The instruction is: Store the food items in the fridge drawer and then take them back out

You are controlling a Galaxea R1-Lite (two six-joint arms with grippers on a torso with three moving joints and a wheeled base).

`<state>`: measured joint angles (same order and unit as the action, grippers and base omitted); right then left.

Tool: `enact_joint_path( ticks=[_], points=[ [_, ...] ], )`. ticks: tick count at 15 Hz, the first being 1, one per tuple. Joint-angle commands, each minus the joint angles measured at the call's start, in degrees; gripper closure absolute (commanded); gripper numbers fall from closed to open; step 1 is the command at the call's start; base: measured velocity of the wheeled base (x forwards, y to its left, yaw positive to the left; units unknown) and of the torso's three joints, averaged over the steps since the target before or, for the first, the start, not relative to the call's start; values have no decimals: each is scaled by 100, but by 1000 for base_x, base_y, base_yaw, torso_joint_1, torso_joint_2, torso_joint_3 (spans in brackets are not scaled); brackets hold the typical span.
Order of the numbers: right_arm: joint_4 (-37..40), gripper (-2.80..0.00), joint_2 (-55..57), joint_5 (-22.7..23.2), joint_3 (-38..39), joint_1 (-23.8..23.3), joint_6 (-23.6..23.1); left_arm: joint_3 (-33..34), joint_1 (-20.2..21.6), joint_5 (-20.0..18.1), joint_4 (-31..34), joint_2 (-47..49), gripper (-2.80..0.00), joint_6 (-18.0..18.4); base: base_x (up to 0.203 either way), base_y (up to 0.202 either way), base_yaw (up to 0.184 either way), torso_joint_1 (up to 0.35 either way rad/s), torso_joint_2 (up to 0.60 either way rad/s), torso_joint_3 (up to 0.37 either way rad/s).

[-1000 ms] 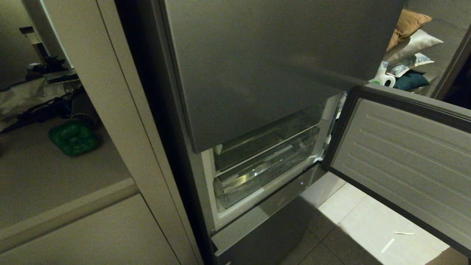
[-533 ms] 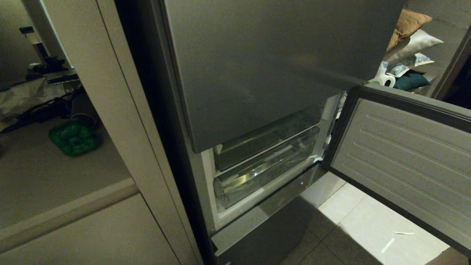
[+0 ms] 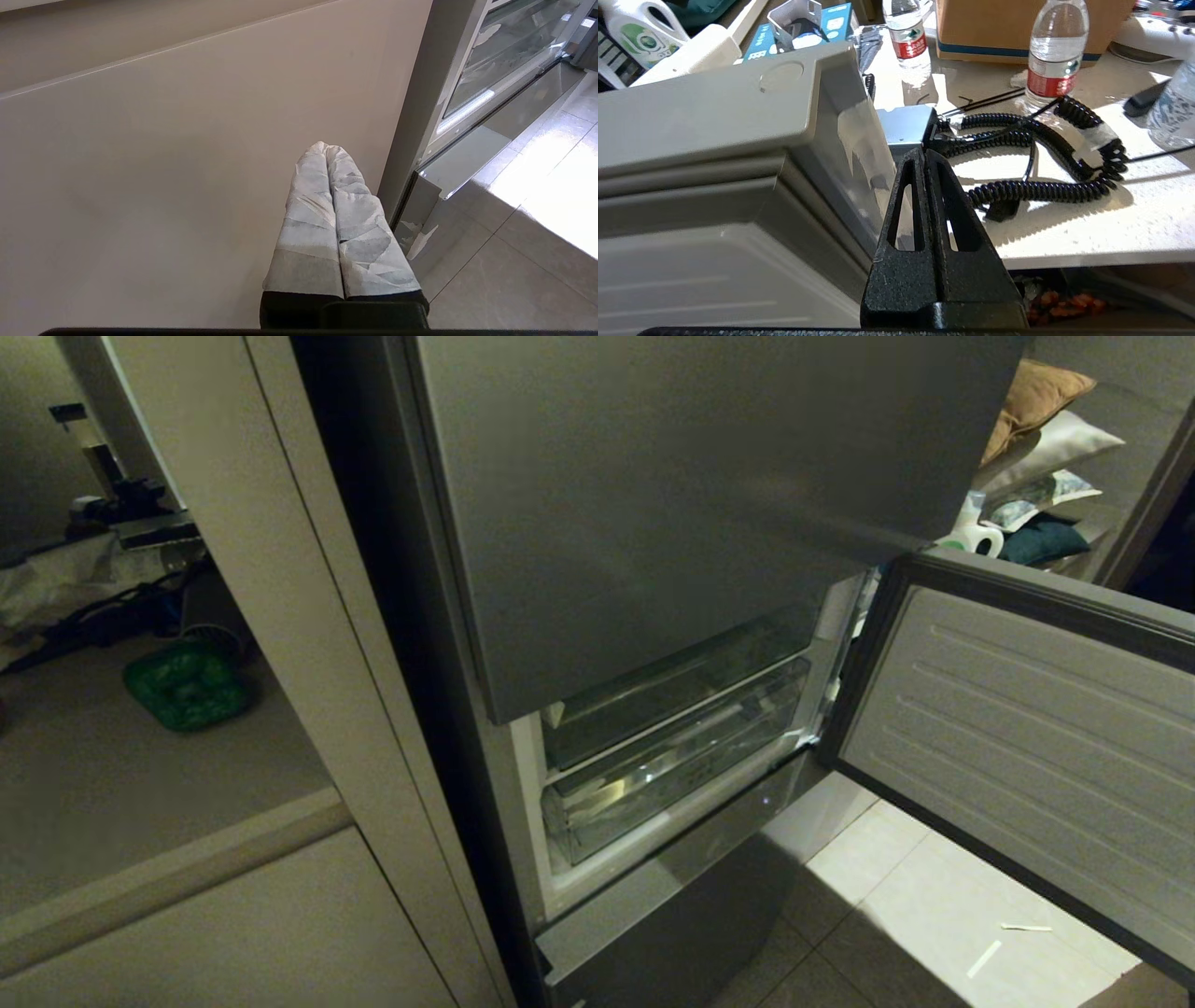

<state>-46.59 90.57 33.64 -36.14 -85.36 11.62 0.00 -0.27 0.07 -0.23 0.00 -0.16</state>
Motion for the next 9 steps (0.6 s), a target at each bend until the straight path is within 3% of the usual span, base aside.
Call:
enact_joint_path(
  ticks=[1, 9],
  points=[
    [-26, 0, 145, 82, -96, 2, -2, 0, 0, 1, -3, 9, 0, -2, 0, 0, 0, 0, 0, 0],
    [-8, 0, 207, 599, -67, 221, -18, 0, 0, 1, -3, 9, 0, -2, 0, 0, 0, 0, 0, 0]
  ],
)
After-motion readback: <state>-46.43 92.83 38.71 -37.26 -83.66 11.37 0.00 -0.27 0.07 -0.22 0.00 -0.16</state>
